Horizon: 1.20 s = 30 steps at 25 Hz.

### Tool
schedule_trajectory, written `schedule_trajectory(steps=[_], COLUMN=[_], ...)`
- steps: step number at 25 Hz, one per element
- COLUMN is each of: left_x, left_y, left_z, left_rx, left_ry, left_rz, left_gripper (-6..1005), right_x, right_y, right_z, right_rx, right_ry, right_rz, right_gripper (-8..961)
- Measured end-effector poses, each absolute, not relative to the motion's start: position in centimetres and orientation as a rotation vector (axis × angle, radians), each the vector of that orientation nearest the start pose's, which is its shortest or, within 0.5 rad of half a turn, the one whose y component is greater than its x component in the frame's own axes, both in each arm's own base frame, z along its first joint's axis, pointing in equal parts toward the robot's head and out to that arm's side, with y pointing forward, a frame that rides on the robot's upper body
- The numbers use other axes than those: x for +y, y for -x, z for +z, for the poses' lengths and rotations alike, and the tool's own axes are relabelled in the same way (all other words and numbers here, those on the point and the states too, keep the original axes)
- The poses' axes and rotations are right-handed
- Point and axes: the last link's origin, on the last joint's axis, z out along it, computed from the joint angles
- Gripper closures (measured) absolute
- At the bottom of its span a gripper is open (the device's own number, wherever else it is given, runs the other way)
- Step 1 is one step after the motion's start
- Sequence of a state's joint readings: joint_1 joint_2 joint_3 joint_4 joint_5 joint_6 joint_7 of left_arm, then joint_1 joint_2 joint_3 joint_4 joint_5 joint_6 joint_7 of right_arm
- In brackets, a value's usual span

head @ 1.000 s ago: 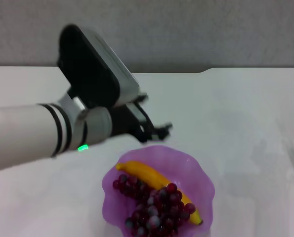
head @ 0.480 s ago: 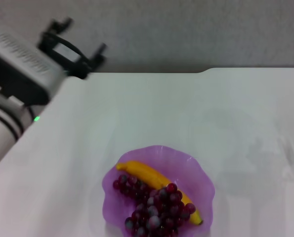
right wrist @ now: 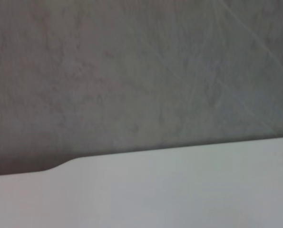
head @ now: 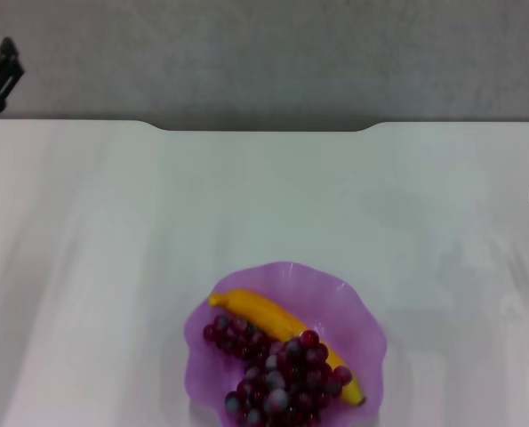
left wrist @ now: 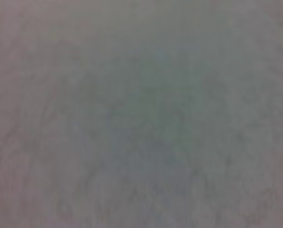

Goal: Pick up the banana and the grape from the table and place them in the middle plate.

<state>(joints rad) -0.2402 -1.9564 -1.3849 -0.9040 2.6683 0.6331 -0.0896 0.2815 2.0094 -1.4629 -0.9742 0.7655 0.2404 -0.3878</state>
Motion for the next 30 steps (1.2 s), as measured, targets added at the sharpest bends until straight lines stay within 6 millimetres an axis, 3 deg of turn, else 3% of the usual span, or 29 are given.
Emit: schedule_trajectory(steps=[10,14,19,30], left_x=[39.0,38.9,38.5,37.8], left_y=[33.0,34.8,35.2,34.9], left_z=[8.8,9.5,9.0,8.7], left_rx=[-0.706,-0.775,-0.781,-0.757], left_ry=[1.571,1.521,1.527,1.529], left_rz=[-0.639,-0.554,-0.526,-0.521], left_gripper=[122,122,122,122], right_x=[38.2,36.7,34.8,34.2], right_y=[-33.1,-30.9,-28.4,-24.5], right_z=[5.1,5.4,5.3,4.5], right_rx=[0.971,0.856,0.753,0.752], right_ry=[1.593,1.599,1.617,1.761], right_rz=[0.291,0.365,0.432,0.463], right_gripper=[398,398,398,398])
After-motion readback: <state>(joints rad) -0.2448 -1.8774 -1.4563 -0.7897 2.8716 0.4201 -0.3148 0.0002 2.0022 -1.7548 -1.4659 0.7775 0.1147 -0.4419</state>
